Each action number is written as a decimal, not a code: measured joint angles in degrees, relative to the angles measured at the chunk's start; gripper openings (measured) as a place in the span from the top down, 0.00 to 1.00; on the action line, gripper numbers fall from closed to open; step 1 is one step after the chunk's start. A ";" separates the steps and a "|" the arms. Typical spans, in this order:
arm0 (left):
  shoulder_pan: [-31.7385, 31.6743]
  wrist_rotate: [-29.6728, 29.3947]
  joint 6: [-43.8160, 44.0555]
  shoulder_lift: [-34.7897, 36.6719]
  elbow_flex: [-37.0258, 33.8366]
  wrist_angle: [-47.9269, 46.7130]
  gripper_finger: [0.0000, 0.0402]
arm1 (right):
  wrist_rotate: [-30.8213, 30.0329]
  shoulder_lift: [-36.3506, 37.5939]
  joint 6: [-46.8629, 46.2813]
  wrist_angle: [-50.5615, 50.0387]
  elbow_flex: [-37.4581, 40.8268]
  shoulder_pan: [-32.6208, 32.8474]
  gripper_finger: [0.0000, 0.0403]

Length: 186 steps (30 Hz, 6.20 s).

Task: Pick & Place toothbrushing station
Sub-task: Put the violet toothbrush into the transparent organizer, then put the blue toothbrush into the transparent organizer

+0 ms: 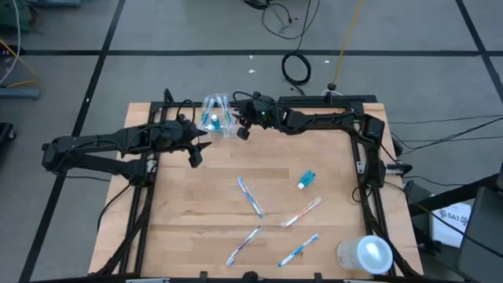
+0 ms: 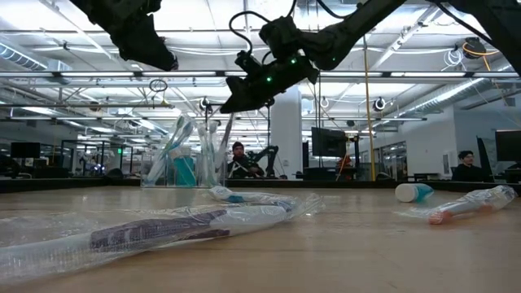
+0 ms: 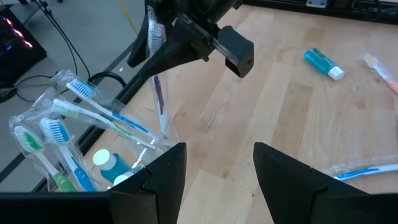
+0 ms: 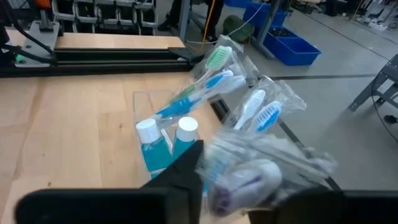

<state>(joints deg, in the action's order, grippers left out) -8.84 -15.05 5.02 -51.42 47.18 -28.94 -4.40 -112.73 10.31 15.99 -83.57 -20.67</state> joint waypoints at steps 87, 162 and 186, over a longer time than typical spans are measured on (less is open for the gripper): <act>6.94 11.13 10.99 0.00 -5.66 11.01 0.52 | -0.09 14.68 -18.72 -51.56 0.53 7.75 0.54; 6.08 8.04 10.25 0.00 -14.73 33.60 0.52 | -3.30 -5.05 -45.60 13.42 24.76 27.06 0.72; 6.12 8.04 10.23 0.00 -14.73 33.54 0.52 | -3.11 17.22 -23.73 9.04 24.90 21.16 1.00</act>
<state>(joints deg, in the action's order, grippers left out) -2.72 -7.01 15.25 -51.42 32.45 4.60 -7.52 -95.51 -13.42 25.03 -58.67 0.49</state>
